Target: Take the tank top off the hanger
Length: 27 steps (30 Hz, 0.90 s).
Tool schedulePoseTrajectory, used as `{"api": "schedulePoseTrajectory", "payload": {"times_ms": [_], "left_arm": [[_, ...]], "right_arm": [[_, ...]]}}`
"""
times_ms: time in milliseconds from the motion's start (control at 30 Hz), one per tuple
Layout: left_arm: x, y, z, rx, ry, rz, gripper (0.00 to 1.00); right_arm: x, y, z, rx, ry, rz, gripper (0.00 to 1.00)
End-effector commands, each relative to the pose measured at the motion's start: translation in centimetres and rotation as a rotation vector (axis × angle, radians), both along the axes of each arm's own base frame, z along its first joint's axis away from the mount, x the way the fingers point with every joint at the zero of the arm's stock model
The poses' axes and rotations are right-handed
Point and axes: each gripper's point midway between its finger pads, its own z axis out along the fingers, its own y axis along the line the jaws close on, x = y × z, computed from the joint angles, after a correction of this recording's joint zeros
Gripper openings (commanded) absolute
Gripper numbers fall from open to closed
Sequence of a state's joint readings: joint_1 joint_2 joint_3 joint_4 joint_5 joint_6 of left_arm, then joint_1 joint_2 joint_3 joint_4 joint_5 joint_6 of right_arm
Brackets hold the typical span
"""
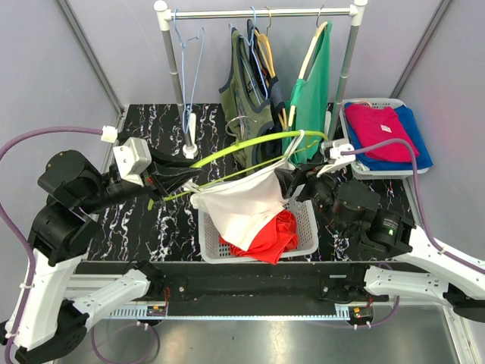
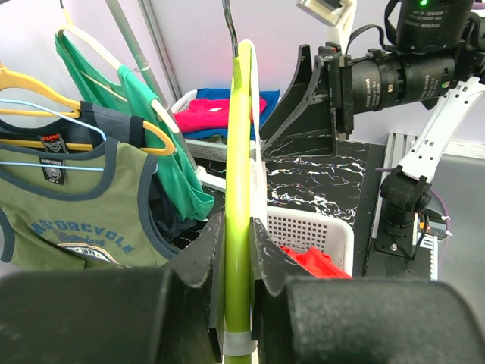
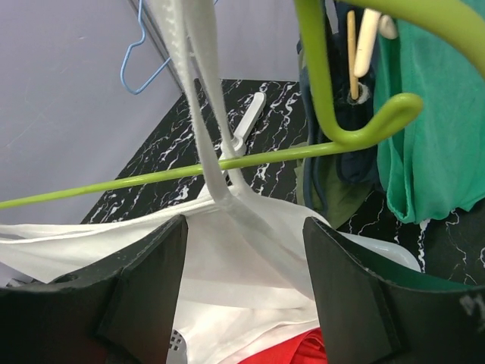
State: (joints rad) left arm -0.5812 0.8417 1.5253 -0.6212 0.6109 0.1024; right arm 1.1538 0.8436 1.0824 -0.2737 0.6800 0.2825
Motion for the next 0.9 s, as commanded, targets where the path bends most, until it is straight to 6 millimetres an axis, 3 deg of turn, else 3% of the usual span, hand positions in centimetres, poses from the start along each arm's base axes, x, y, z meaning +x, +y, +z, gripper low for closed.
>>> {"api": "schedulePoseTrajectory", "payload": {"times_ms": [0, 200, 400, 567, 867], "left_arm": [[-1.1, 0.4, 2.9, -0.064, -0.080, -0.018, 0.00], [-1.2, 0.5, 2.8, -0.064, -0.081, -0.015, 0.00], [-1.1, 0.5, 2.5, -0.057, -0.076, -0.018, 0.00], [-1.1, 0.5, 2.5, -0.058, -0.076, -0.016, 0.00], [-1.1, 0.5, 2.4, -0.054, -0.078, -0.020, 0.00]], "right_arm": [[0.2, 1.4, 1.8, 0.043, -0.036, 0.042, 0.71], [0.2, 2.5, 2.5, 0.063, -0.049, 0.078, 0.59], [0.2, 1.7, 2.9, 0.074, -0.060, 0.063, 0.44], [0.2, 0.7, 3.0, 0.081, -0.065, 0.033, 0.23], [0.6, -5.5, 3.8, 0.124, -0.086, -0.168, 0.13]]}}
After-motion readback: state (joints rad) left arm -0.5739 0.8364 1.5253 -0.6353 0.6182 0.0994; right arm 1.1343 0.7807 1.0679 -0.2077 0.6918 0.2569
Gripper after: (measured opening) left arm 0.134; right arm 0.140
